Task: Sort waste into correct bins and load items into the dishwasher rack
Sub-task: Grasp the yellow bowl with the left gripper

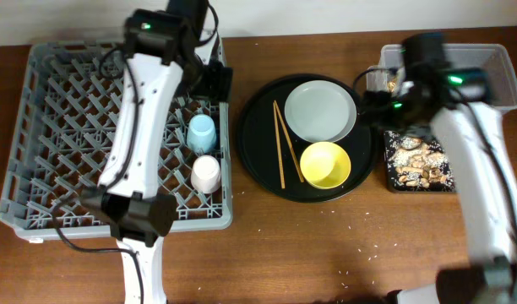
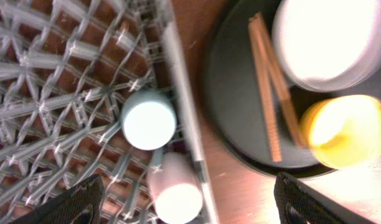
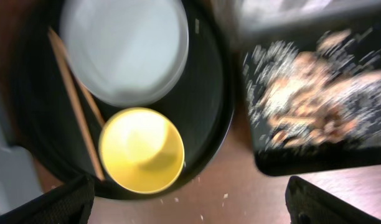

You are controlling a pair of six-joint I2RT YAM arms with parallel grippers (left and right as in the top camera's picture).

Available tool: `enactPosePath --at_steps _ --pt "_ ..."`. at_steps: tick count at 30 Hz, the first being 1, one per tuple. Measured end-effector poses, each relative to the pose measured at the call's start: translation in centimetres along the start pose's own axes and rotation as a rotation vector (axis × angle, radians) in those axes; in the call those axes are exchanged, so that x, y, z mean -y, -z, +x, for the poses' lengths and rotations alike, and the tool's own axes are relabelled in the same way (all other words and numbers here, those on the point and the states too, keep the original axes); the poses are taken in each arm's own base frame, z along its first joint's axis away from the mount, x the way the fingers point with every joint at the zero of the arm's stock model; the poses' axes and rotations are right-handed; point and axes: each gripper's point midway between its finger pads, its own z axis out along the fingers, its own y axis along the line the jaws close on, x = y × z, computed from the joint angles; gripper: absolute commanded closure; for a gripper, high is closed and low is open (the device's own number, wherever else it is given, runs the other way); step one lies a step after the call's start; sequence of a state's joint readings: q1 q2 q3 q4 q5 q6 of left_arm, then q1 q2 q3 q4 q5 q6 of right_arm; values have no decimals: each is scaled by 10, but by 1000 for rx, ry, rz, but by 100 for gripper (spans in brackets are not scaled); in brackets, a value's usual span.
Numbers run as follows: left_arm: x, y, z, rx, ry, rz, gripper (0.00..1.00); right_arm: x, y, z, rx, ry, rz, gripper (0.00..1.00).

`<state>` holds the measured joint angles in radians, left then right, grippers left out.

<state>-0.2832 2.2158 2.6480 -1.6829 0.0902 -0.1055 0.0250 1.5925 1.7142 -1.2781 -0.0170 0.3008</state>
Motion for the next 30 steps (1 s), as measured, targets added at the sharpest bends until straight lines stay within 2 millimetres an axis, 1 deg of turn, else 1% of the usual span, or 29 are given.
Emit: enactPosePath --at_steps 1,2,3,4,5,6,7,8,9,10,11,12,13,14,16,18,20,21,23,25,28,29,30 --pt "12 16 -7 55 -15 56 16 3 31 -6 85 -10 -18 2" --pt "24 22 -7 67 -27 100 16 5 55 -6 148 -14 -32 2" --pt "36 22 -5 60 -44 141 16 7 73 -2 184 -16 -38 2" --pt "45 20 -2 48 -56 163 16 8 78 1 186 -15 -39 1" --pt "56 16 1 32 -70 181 16 9 75 4 169 -15 -31 2" --pt "73 9 5 15 -96 202 17 9 71 4 156 -16 -26 1" --pt "84 3 7 3 -116 213 17 10 67 3 146 -16 -20 2" --pt "98 -7 3 18 -145 229 17 11 63 3 135 -17 -8 2" --pt "125 -24 5 17 -193 253 18 14 58 2 126 -17 8 2" --pt "142 -41 10 0 -212 263 21 16 57 3 118 -18 22 1" --pt "162 -67 21 -28 -219 267 23 18 56 5 109 -16 35 1" --pt "167 -84 31 -64 -208 257 27 20 56 6 105 -15 44 2" --pt "171 -101 36 -76 -199 251 31 22 56 7 102 -15 55 2" --pt "167 -126 52 -132 -165 223 32 23 56 7 103 -13 59 1" --pt "167 -151 54 -120 -138 216 33 23 56 7 103 -12 64 2" --pt "167 -165 60 -123 -130 206 33 24 56 9 97 -12 65 1" --pt "170 -184 74 -129 -130 170 34 24 55 11 88 -12 68 1" --pt "173 -189 77 -126 -133 162 37 25 53 13 80 -12 71 2" --pt "175 -194 79 -115 -132 157 39 27 46 19 53 -11 79 1" --pt "177 -196 79 -106 -137 156 40 28 41 22 37 -11 83 1" --pt "189 -196 82 -95 -162 163 42 28 41 22 36 -11 84 2" --pt "191 -197 84 -97 -167 164 45 28 41 22 35 -11 84 1" --pt "193 -199 86 -103 -172 163 46 28 40 22 34 -11 84 1"
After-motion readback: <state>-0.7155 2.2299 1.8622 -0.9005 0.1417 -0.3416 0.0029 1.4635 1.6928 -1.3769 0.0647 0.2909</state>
